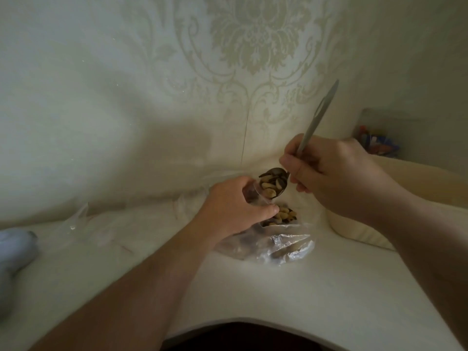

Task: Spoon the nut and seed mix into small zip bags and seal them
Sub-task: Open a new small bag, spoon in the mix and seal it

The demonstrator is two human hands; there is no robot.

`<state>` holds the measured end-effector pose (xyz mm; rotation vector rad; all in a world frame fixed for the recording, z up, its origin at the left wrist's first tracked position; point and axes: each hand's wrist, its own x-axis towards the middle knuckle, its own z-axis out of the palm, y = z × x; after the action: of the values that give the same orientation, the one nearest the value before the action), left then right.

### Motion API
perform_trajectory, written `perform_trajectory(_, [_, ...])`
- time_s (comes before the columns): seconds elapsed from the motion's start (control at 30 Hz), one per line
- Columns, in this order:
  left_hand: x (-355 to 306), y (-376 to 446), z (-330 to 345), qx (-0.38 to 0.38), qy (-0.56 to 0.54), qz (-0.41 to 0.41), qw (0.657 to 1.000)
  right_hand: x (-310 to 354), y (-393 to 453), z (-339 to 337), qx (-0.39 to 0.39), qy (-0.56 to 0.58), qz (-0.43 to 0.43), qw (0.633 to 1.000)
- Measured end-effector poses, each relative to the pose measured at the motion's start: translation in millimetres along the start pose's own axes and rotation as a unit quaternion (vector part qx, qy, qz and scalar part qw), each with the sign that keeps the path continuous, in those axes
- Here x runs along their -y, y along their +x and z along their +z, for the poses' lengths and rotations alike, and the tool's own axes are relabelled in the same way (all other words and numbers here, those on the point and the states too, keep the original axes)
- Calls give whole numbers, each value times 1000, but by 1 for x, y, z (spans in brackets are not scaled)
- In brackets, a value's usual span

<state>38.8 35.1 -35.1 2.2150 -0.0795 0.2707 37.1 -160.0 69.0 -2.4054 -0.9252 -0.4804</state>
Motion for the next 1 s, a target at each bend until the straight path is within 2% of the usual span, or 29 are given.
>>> perform_trajectory(0.13, [-1,-1,0,-4,8,-4,1000,-1,0,3,-15,-45,-43,998])
perform_trajectory(0.27, [-2,-3,-1,-7,-5,-5,1000,-1,-1,4,-5,-54,-48,997])
perform_trajectory(0.53, [1,-2,0,-4,-9,-15,1000,-4,-1,7,4,-131,-112,985])
perform_trajectory(0.7, [1,-1,-1,-4,-2,-16,1000,-4,-2,8,9,-146,-125,981])
perform_trajectory(1.0, [4,2,1,-29,43,7,999,-5,-3,10,-23,-102,-140,985])
